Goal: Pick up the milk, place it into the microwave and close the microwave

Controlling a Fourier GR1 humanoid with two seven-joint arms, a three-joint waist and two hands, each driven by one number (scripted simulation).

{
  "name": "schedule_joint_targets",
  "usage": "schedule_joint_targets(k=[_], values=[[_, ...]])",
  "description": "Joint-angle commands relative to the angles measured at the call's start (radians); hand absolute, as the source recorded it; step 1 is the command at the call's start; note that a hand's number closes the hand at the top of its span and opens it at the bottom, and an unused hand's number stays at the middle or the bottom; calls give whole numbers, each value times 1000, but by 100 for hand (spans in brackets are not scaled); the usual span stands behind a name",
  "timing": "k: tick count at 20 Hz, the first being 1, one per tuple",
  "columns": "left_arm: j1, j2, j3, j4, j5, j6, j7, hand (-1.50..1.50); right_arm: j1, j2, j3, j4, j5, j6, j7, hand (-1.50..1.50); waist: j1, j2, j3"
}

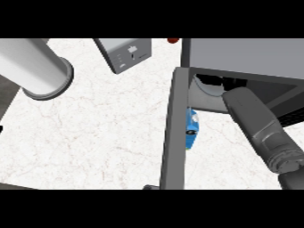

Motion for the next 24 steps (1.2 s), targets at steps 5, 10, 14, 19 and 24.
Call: schedule_joint_targets(k=[5,10,14,19,24], values=[[9,-14,3,12,-19,2,-36,-150,69,11,-14,-35,-10,19,-71,-150,-27,-10,1],[34,-3,17,11,-33,-7,-51,-150,49,25,-24,-47,-16,46,-64,-150,-39,-20,-1],[50,-38,11,-7,-27,3,-61,-150,95,20,-46,-50,-33,59,-94,-150,-42,-20,0],[68,-81,-25,-95,-48,42,-17,-150,99,37,-75,-86,-61,176,-141,-150,-64,-31,0],[138,-86,-8,-81,-67,4,-73,-150,161,71,-109,-119,-98,294,-210,-150,-91,-44,-2]])
